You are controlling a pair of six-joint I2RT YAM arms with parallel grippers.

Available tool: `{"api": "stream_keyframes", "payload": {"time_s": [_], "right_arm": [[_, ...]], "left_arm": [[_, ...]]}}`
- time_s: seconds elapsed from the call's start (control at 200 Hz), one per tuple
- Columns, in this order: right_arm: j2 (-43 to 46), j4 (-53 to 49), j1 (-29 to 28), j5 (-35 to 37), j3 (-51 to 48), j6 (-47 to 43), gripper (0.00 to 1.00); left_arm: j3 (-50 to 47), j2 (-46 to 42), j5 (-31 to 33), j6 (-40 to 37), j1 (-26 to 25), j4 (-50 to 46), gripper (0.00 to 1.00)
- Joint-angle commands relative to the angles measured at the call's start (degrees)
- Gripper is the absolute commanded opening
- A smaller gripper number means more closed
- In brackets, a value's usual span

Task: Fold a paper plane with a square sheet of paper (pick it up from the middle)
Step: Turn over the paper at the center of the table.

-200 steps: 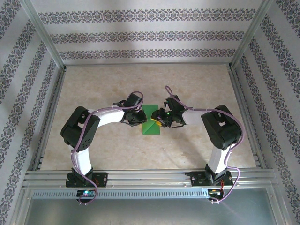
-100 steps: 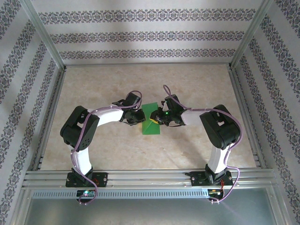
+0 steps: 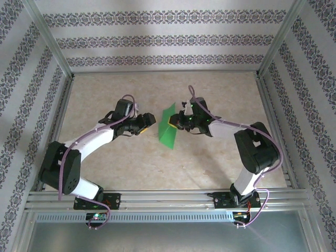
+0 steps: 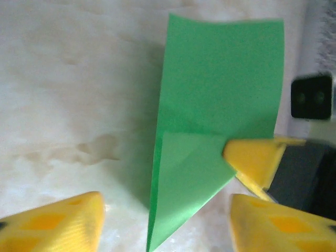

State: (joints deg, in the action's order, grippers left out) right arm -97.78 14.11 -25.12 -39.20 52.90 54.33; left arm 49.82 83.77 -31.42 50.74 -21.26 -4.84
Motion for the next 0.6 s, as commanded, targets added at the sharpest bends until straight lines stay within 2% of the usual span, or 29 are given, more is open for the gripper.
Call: {"api": "stream_keyframes", "payload": {"time_s": [0.0,0.12,0.26,0.34,0.425,0.595], "right_arm": [[3.3,4.1,1.5,-7.2,2.5,1.2,0.09],[4.5,5.5,2.2,-10.8,4.4,2.9,0.1],[4.4,7.4,2.6,-13.3,5.7,5.7,0.1],[3.9,9.6,3.0,-14.2,5.7,7.9,0.1],[3.4,11.6,3.5,-15.2,5.6,9.8,0.1],[2.8,12.7,4.2,-16.5,5.3,10.6,0.11]], "left_arm": [[-3.6,-1.7,-9.8,4.7,0.2,12.9,0.8],[-4.2,-1.0,-14.1,9.1,0.2,21.8,0.89],[-3.1,0.7,-16.8,13.3,0.1,31.6,0.92],[-2.5,1.3,-17.2,13.9,0.1,34.1,0.92],[-2.1,1.8,-17.5,14.0,0.1,34.9,0.88],[-0.1,1.8,-16.7,10.9,0.2,30.1,0.68]]}}
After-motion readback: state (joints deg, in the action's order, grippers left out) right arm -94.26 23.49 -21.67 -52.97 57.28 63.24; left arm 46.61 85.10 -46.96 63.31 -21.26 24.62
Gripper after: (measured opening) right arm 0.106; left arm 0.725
